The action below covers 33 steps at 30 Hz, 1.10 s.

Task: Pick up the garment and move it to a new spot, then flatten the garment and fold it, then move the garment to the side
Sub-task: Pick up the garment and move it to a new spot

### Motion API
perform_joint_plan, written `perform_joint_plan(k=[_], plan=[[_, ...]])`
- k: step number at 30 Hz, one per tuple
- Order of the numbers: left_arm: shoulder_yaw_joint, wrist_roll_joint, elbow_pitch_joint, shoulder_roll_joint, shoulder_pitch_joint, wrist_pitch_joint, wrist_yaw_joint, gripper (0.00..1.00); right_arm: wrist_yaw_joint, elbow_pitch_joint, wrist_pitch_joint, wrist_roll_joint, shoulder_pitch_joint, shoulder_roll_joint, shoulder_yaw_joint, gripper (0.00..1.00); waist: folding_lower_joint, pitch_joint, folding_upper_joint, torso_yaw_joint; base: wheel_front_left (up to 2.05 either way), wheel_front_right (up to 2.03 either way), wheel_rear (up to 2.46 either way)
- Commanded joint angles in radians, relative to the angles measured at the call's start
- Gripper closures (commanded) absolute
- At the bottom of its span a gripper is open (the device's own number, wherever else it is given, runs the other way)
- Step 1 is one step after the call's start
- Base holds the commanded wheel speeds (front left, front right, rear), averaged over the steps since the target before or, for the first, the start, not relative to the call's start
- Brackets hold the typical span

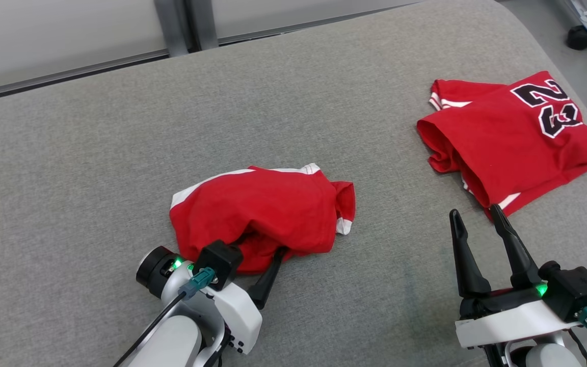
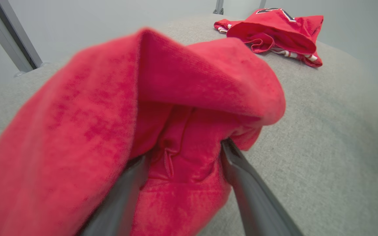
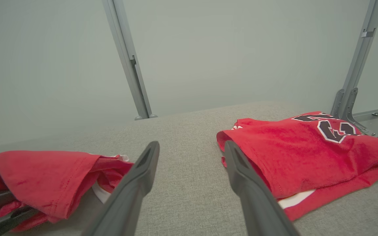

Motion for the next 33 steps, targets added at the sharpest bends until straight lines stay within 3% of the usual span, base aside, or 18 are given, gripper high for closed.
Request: perform_joint_plan(k=[1, 5, 10, 20, 26, 33], plan=[[-0.008, -0.017, -0.005, 0.015, -0.004, -0.019, -0.001, 0.0, 0.0, 0.009, -0.012, 0.006, -0.013, 0.002, -0.005, 0.0, 0.0, 0.008, 0.0, 0.012, 0.0, 0.0, 0.0], [-0.009, -0.039, -0.029, 0.019, 0.022, -0.043, -0.001, 0.0, 0.0, 0.016, -0.018, -0.001, -0.018, 0.001, -0.013, 0.0, 0.0, 0.0, 0.0, 0.042, 0.0, 0.0, 0.0], [0.028, -0.092, -0.113, 0.017, 0.094, -0.115, 0.022, 0.0, 0.0, 0.016, -0.011, -0.01, -0.011, -0.016, -0.032, 0.0, 0.0, -0.041, 0.0, 0.132, 0.0, 0.0, 0.0], [0.173, -0.142, -0.213, 0.055, 0.212, -0.189, 0.147, 0.0, 0.0, -0.018, 0.032, -0.027, 0.03, -0.045, -0.062, 0.0, 0.0, -0.121, 0.0, 0.268, 0.0, 0.0, 0.0], [0.247, -0.156, -0.256, 0.095, 0.258, -0.202, 0.187, 0.0, 0.0, -0.045, 0.061, -0.038, 0.073, -0.051, -0.075, 0.0, 0.0, -0.166, 0.0, 0.299, 0.0, 0.0, 0.0], [0.252, -0.139, -0.308, 0.122, 0.329, -0.193, 0.212, 0.0, 0.0, -0.064, 0.087, -0.045, 0.129, -0.05, -0.087, 0.0, 0.0, -0.212, 0.0, 0.289, 0.0, 0.0, 0.0]])
